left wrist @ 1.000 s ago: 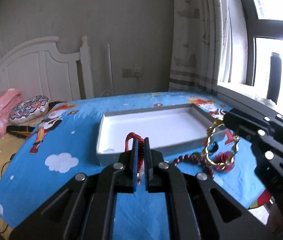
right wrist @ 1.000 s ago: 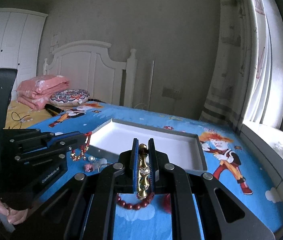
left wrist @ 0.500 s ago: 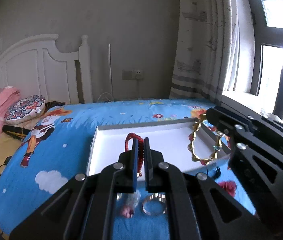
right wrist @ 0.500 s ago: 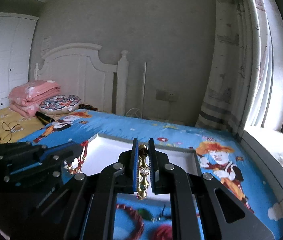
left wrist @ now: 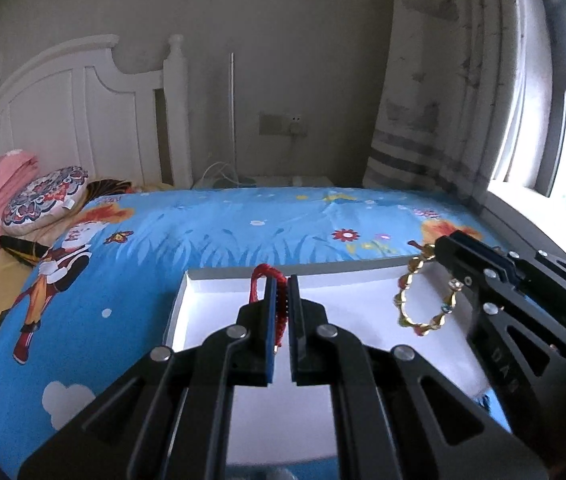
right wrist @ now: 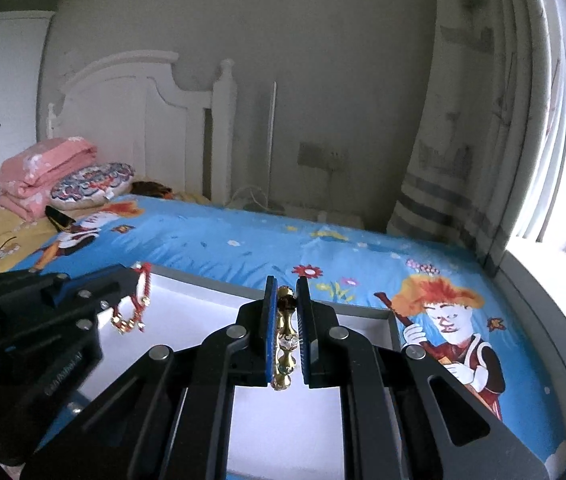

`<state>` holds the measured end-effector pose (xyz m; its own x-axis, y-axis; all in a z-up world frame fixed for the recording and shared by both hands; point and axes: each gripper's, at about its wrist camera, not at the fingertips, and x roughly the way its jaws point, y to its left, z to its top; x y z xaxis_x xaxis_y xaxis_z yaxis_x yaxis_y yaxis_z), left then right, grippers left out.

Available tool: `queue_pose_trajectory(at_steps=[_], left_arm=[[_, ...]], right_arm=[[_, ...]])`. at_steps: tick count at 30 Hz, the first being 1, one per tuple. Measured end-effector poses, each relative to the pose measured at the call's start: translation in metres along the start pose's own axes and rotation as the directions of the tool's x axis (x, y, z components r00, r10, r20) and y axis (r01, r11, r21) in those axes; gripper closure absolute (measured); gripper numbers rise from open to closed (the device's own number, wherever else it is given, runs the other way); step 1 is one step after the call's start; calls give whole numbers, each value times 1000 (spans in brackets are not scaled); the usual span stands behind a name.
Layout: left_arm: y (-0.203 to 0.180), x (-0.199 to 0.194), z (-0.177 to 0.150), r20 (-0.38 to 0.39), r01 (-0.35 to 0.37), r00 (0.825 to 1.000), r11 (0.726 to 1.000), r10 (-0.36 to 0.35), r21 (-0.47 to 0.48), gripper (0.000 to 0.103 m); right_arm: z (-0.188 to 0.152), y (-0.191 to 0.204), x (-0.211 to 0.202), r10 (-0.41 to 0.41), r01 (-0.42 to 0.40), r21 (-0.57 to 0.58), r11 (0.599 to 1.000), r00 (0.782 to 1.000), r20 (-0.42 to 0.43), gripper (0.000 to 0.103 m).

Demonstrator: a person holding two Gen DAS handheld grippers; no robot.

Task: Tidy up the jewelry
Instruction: 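Carry both bracelets over the white tray and open both tools, then grasp the red rose ornament with the right tool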

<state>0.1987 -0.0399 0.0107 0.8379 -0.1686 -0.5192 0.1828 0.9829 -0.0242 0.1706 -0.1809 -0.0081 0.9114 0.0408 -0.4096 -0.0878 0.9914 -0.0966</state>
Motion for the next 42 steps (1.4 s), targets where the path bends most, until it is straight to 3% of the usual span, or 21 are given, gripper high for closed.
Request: queue_pose_trajectory(at_steps=[6,9,11,13,14,17,19,23,30,35,42], left_arm=[[4,31,3,-53,-39,998,999,38,-13,96],[9,36,1,-59,-54,997,998,52,-31,80],[12,35,-1,-55,-69,996,997,67,-39,63],[16,30,-1,-45,-81,996,995,78,-63,39],[18,25,-1,-32,-84,996,994,82,-75,35],[24,6,-2,-10,-87,996,991,86,-101,19],[27,-9,-6,4,-89,996,989,90,-116,12],[26,-38,-22,39,-116,992,987,121,-113,7],[11,-79,-54,112,-141,983,990,143,-22,5],[10,-96,-72,118,-147,982,989,146,1,5],[23,-107,-99,92,-138,985,989,142,-56,5]], right_arm=[[2,-11,31,9,-3,52,999,994,-110,91],[1,-16,35,4,5,68,998,992,-123,90],[0,-18,33,-2,10,65,998,993,-122,90],[-1,-23,27,3,7,77,997,992,-125,89],[-1,-25,24,9,2,84,996,992,-127,87],[-6,-36,3,38,-26,114,993,993,-108,53],[-13,-43,-17,37,-28,114,993,996,-76,52],[-33,-53,-46,27,-19,98,995,996,-82,52],[-69,-65,-82,-17,28,132,991,996,-83,52],[-95,-57,-97,-2,16,135,991,995,-102,52],[-113,-37,-115,-3,11,106,994,997,-75,52]])
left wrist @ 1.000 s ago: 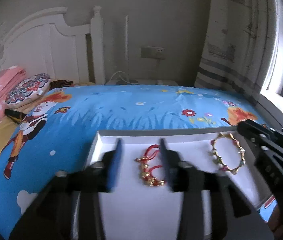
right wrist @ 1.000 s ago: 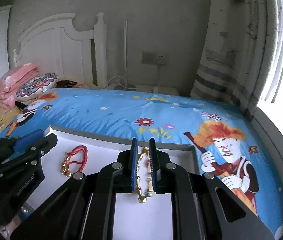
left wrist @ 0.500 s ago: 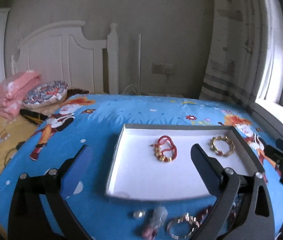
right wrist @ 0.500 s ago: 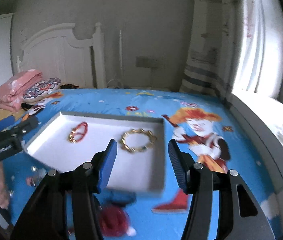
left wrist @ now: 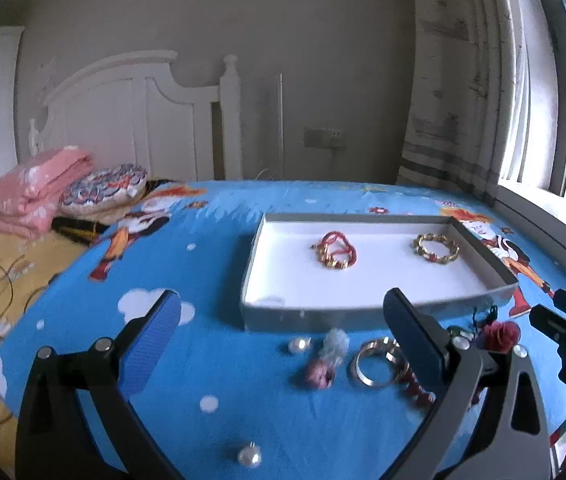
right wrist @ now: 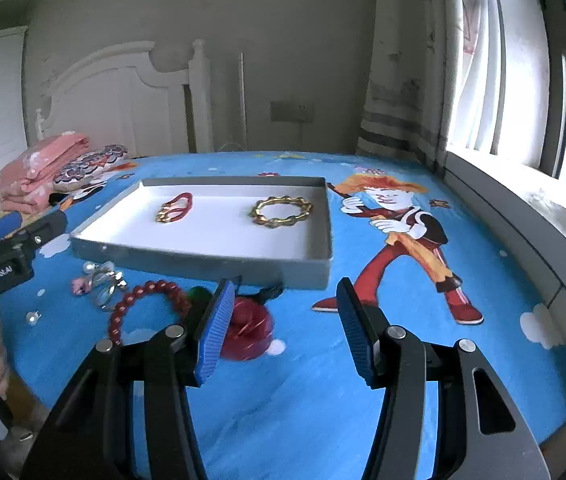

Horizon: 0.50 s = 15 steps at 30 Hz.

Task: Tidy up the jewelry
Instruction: 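Grasp the red rose ornament with the right tool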

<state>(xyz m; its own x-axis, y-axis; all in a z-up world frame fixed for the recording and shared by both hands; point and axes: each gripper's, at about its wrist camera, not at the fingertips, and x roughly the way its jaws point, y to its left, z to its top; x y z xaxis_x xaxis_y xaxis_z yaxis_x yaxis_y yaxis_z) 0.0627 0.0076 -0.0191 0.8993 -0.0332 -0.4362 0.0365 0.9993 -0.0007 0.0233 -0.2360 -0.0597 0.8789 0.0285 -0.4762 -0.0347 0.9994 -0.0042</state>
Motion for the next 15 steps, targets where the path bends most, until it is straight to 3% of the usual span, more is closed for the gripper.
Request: queue_pose_trajectory(at_steps=[15], left_arm=[[-10,9,-32,-54,45,998,995,-41,92,5]], right_arm=[[-9,14,30,-4,5,12,1000,996,-91,52]])
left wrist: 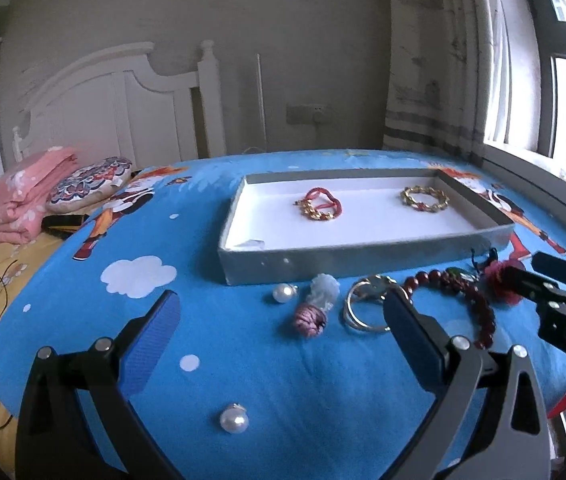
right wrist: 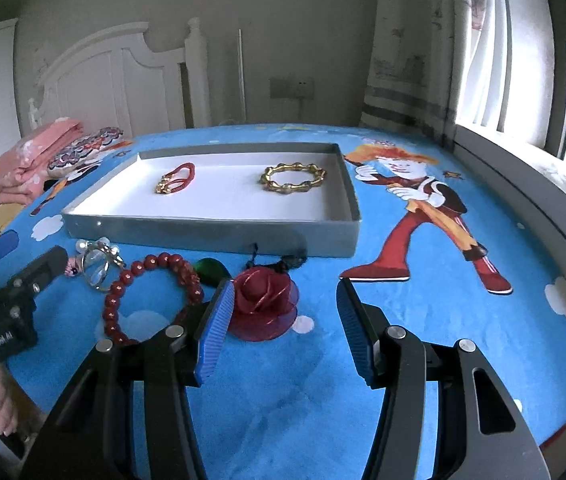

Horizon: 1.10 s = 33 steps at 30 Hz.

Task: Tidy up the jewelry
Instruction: 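Grasp the red rose ornament with the right tool, then grasp the gold rings with the left tool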

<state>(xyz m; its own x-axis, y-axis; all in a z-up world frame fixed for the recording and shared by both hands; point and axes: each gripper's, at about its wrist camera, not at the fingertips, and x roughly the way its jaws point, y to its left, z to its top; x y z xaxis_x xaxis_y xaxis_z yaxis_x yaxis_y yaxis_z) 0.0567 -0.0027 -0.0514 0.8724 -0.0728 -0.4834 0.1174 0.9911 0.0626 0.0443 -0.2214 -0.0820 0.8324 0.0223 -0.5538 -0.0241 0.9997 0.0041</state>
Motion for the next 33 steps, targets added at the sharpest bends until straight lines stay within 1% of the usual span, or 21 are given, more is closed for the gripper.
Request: queue_pose_trajectory(at_steps=[8,9,10,11,12,16,20,22,24,27,29,31,32,33], left_arm=[[-13,2,2,1,38,999,998,-38,51,5],[-16,4,3,0,46,999,997,-46,59,5],[-18,6,4,-4,55,998,996,-55,65,5],[-21,10,5,-15,58,998,996,-57,67,5],[-22,12,5,-23,59,998,996,-57,66,5],[-22,18,10,-44,77,996,997,-76,27,6],[-27,24,11,-78,76,994,997,-73,27,20],[-28,27,10,-96,92,991,996,-90,17,29],[-29,31,10,-116,106,988,994,-104,9,32],[-33,34,9,-129,111,986,994,-109,6,34],[-38,35,9,-132,111,985,994,-107,19,41],[-41,34,8,-122,124,985,992,-120,29,59],[-43,33,8,-108,116,988,992,-112,39,61],[-44,32,8,-107,127,987,991,-122,41,65]], right_arm=[[-3,4,15,2,-3,-9,1000,999,-50,52],[-3,3,15,4,-5,-11,1000,999,-45,56],[-3,4,15,4,-5,-19,1000,999,-46,66],[-3,4,14,4,-5,-23,1000,999,-43,69],[-4,3,14,2,-3,-23,1000,999,-41,71],[-7,-2,11,2,-3,-13,1000,999,-32,71],[-7,-5,12,13,-13,4,1000,1000,-29,71],[-7,-6,11,16,-15,8,1000,1000,-27,71],[-8,-6,10,19,-19,11,1000,999,-26,71],[-9,-7,9,25,-25,17,1000,999,-24,71],[-10,-7,8,28,-28,14,1000,999,-22,71],[-10,-7,8,32,-31,13,999,999,-20,71],[-11,-7,7,33,-32,12,999,999,-19,71],[-11,-7,7,33,-33,13,999,999,-18,71]])
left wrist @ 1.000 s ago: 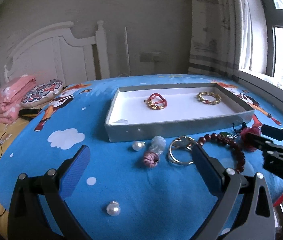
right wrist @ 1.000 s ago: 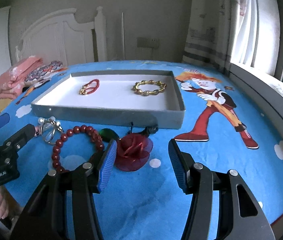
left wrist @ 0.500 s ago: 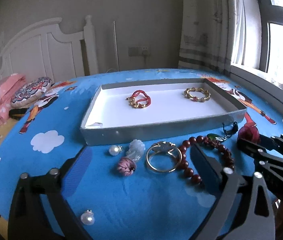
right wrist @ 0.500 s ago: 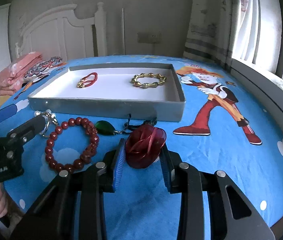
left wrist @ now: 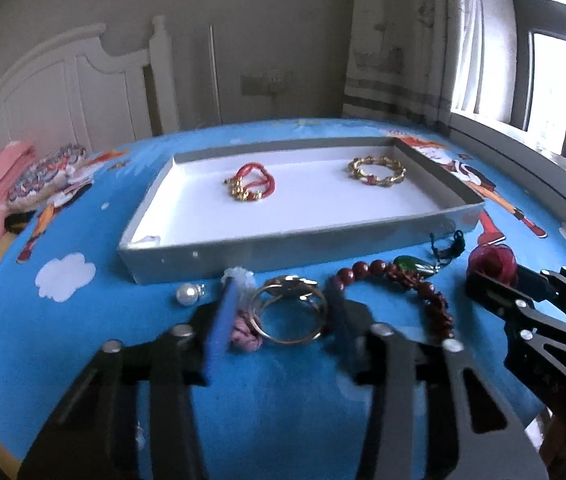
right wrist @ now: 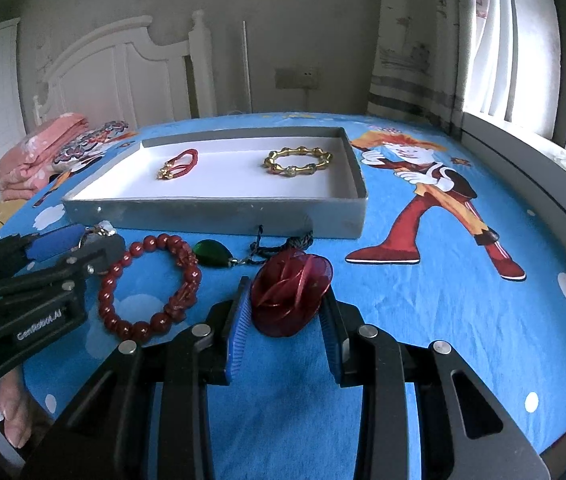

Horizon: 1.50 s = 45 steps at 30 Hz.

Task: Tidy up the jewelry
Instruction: 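Grasp the gold rings with the left tool, then carry the rings and rose over the white tray and open both tools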

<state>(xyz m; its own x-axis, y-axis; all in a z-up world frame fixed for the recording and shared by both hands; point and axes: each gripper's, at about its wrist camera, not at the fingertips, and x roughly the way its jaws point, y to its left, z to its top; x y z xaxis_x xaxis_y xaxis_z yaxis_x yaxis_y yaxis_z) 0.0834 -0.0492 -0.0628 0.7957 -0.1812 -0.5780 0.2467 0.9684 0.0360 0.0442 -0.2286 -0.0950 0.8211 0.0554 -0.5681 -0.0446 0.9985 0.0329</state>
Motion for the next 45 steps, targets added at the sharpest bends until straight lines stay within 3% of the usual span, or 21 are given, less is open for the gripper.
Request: queue_pose_trajectory(at_steps=[12,23,45], left_arm=[[15,-9,-5,27,11,1000,998,-9,-65,65],[23,-25,-5,74,-23,997,996,30,-91,65],[40,-40,26,149,-42,987,992,60,-123,65]], right_arm=[[0,8,-4,10,-9,-24,1000,1000,18,71],[14,32,-25,17,-10,-68,998,995,98,71],[45,61,-30,36,-10,-149,989,984,173,71]])
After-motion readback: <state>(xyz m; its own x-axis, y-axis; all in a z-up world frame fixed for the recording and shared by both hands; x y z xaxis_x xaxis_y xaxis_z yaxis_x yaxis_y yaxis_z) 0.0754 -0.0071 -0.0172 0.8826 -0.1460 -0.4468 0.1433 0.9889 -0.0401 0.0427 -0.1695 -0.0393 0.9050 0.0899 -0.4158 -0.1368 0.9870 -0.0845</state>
